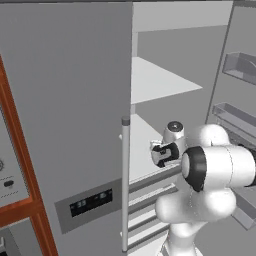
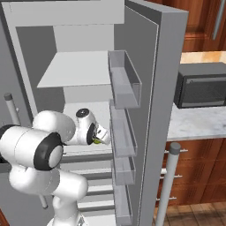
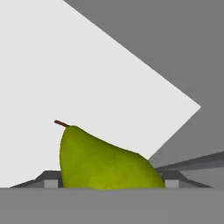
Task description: Retrieve the peach and pear from the fridge and place them into the bowl on the dining table.
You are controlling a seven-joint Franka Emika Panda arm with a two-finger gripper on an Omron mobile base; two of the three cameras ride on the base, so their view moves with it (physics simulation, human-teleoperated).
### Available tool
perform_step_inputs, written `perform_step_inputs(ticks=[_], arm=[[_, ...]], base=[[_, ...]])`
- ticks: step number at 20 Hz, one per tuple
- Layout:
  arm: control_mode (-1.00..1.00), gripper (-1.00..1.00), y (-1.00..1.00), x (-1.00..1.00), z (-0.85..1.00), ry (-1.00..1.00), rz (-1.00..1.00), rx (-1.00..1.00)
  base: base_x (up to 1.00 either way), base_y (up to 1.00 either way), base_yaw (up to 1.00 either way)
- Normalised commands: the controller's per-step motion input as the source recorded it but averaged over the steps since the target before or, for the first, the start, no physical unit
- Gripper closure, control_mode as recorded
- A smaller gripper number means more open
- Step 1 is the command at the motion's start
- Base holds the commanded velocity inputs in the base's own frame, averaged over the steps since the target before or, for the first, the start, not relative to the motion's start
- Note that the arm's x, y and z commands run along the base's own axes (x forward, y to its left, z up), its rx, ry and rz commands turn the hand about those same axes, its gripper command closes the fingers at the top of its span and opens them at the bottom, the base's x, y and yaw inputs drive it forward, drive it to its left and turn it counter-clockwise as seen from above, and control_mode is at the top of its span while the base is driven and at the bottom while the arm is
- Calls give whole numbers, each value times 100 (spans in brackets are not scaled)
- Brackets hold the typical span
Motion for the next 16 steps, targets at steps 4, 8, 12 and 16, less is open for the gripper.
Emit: perform_step_inputs(ticks=[4,8,12,16], arm=[[-100,100,22,-98,100,0,0,-3],[-100,100,23,-97,100,0,1,-3],[-100,100,2,-99,100,0,2,0],[-100,100,0,-100,100,-4,5,0]], base=[[0,0,0],[0,0,0],[0,0,0],[0,0,0]])
